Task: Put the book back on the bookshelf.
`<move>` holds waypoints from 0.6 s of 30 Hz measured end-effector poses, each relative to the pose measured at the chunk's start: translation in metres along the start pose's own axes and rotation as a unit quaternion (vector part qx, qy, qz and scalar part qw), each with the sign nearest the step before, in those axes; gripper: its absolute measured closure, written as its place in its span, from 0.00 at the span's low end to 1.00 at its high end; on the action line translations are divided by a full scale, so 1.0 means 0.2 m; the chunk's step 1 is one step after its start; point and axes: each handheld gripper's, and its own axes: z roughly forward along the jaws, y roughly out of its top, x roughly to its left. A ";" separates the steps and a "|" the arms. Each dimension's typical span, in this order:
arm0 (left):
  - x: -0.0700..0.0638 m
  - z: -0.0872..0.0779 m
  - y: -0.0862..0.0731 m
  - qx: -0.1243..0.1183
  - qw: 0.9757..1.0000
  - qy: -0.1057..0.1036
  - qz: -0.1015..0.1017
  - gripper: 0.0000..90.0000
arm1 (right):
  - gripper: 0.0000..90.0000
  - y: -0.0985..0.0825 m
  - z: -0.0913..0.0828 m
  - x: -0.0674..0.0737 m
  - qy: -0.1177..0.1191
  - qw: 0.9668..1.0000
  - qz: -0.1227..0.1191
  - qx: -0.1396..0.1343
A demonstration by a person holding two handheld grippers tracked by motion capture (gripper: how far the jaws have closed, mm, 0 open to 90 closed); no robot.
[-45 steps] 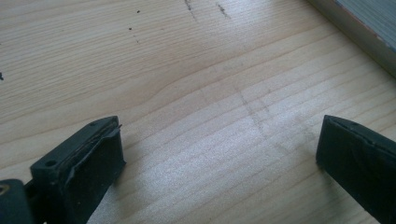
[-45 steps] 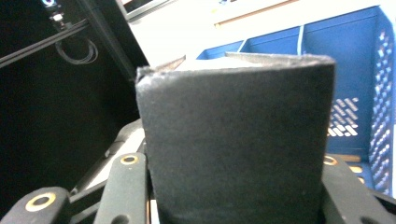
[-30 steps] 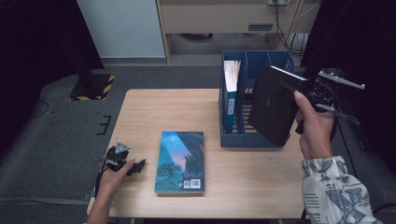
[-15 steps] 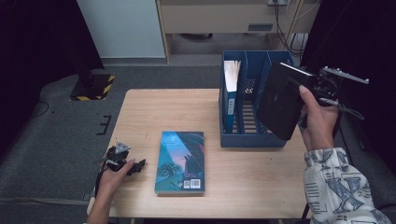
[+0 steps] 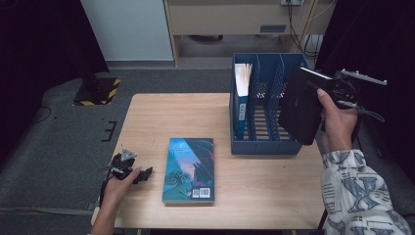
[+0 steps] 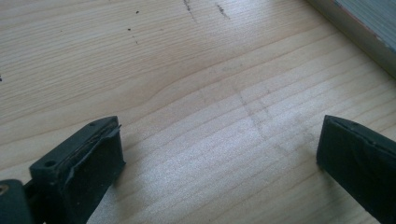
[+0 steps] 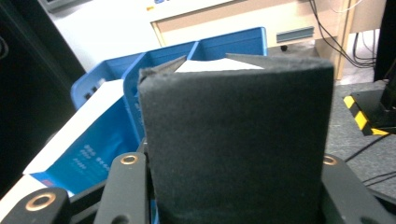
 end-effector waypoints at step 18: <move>0.00 0.00 0.00 0.001 1.000 -0.001 0.002 0.00 | 0.58 -0.03 0.19 -0.06 -0.019 1.000 -0.017 0.001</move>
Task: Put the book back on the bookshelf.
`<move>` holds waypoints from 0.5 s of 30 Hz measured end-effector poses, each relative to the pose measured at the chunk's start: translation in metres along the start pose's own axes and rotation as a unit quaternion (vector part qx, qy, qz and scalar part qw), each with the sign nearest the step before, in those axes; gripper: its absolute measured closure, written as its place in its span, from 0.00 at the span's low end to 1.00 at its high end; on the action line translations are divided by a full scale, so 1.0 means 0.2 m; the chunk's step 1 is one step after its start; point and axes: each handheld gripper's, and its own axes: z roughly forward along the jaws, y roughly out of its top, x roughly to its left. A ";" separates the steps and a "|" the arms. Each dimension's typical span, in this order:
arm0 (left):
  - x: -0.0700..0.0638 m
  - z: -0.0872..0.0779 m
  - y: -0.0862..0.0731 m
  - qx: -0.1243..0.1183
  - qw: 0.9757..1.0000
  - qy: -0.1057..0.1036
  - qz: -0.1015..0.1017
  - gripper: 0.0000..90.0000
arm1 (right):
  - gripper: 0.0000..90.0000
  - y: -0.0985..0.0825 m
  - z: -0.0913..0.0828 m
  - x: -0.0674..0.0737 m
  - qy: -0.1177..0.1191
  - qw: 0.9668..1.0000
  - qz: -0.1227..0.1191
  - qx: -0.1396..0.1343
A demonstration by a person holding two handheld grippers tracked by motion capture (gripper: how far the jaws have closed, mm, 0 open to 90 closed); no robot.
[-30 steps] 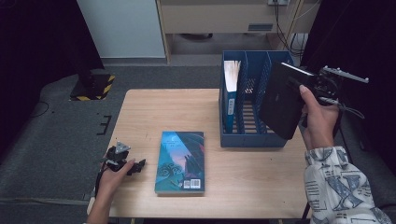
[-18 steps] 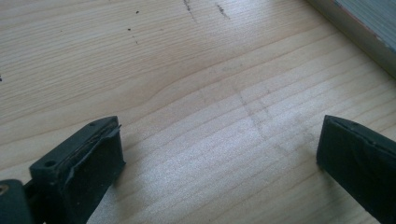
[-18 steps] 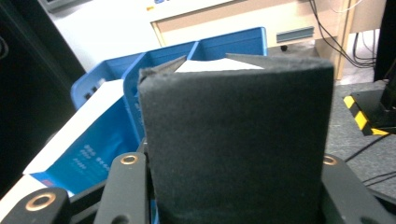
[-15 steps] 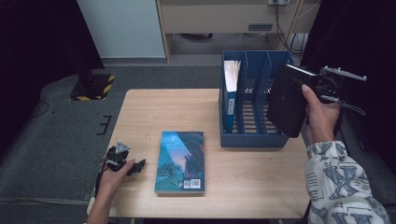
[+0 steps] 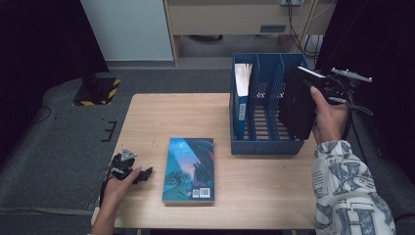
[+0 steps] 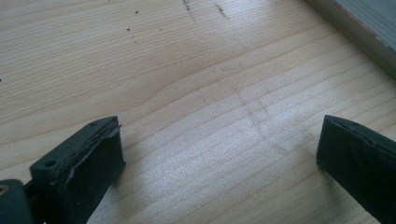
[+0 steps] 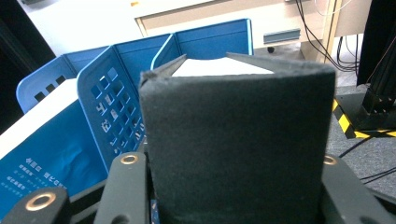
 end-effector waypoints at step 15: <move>0.00 0.00 0.00 0.000 1.000 -0.001 0.002 0.00 | 0.58 -0.05 0.11 0.02 -0.005 1.000 -0.011 0.011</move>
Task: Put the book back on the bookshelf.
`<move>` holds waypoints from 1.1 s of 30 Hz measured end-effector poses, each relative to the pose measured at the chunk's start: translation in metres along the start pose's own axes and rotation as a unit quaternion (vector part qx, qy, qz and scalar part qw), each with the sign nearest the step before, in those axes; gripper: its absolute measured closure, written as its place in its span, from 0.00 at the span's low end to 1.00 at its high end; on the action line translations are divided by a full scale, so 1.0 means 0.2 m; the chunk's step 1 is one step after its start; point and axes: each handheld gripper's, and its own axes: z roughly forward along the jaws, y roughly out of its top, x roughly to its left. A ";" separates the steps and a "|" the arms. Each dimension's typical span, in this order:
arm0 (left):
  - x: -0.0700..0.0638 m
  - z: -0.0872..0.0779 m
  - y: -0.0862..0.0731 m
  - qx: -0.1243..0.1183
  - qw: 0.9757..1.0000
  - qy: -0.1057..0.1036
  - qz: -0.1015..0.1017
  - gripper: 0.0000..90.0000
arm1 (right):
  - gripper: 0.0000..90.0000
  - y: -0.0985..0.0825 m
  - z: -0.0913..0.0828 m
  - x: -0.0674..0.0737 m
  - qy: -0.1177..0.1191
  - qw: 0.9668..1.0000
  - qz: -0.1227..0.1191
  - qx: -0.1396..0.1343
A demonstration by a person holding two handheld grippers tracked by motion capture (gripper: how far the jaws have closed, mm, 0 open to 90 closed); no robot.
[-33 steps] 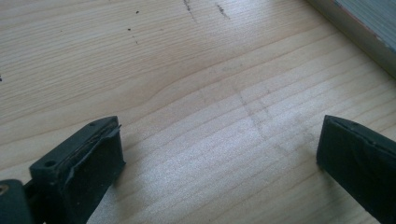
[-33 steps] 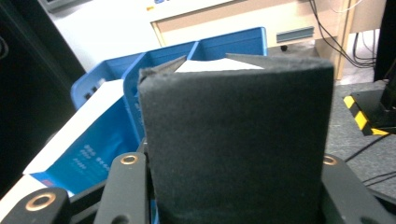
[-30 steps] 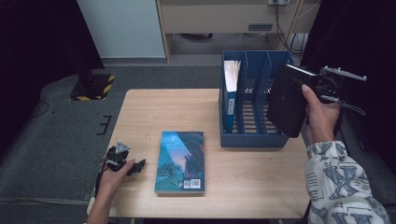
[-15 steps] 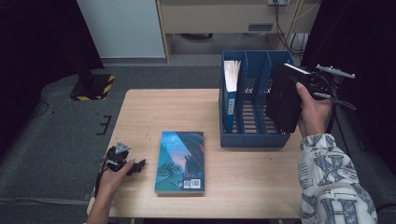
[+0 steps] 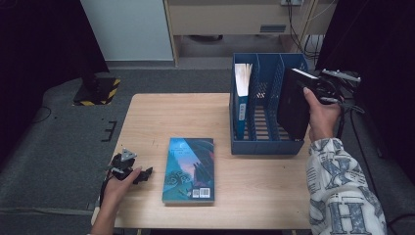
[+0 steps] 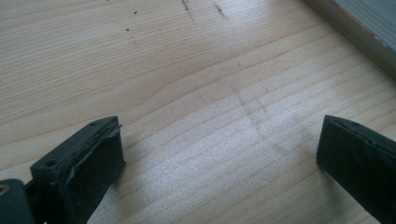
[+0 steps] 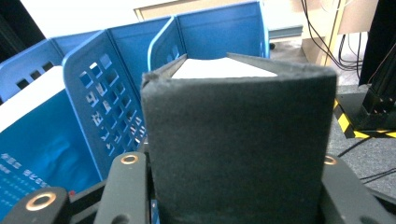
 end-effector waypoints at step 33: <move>0.00 0.00 0.00 0.000 1.000 -0.001 0.000 0.00 | 0.58 -0.13 0.24 -0.03 -0.032 0.999 0.014 0.020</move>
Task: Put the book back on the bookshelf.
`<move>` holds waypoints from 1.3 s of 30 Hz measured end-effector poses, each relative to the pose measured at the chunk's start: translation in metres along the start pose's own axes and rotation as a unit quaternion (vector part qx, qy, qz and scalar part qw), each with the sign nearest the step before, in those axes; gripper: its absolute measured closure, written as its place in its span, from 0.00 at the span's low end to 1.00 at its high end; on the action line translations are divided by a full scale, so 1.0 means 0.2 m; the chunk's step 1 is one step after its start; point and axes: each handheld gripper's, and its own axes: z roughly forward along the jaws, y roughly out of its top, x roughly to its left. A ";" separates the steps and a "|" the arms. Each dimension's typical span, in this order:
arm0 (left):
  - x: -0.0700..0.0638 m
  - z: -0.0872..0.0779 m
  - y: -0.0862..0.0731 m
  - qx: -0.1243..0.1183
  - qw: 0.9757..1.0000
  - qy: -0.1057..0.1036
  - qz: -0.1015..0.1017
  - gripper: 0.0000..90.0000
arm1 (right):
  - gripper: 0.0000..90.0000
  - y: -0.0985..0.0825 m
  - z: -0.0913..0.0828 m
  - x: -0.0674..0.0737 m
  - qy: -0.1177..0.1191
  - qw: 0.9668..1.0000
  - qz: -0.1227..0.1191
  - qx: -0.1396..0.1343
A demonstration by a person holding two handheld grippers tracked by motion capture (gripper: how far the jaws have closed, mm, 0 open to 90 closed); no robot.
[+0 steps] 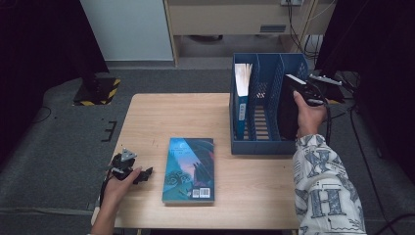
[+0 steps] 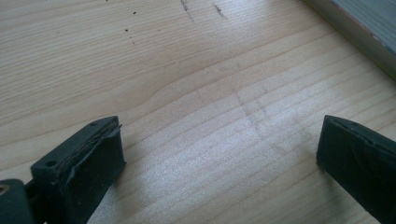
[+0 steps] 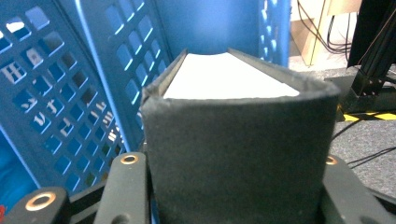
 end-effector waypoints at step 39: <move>-0.01 0.00 0.00 0.000 1.000 -0.001 0.003 0.00 | 0.57 -0.10 -0.12 0.00 -0.003 0.998 -0.018 0.053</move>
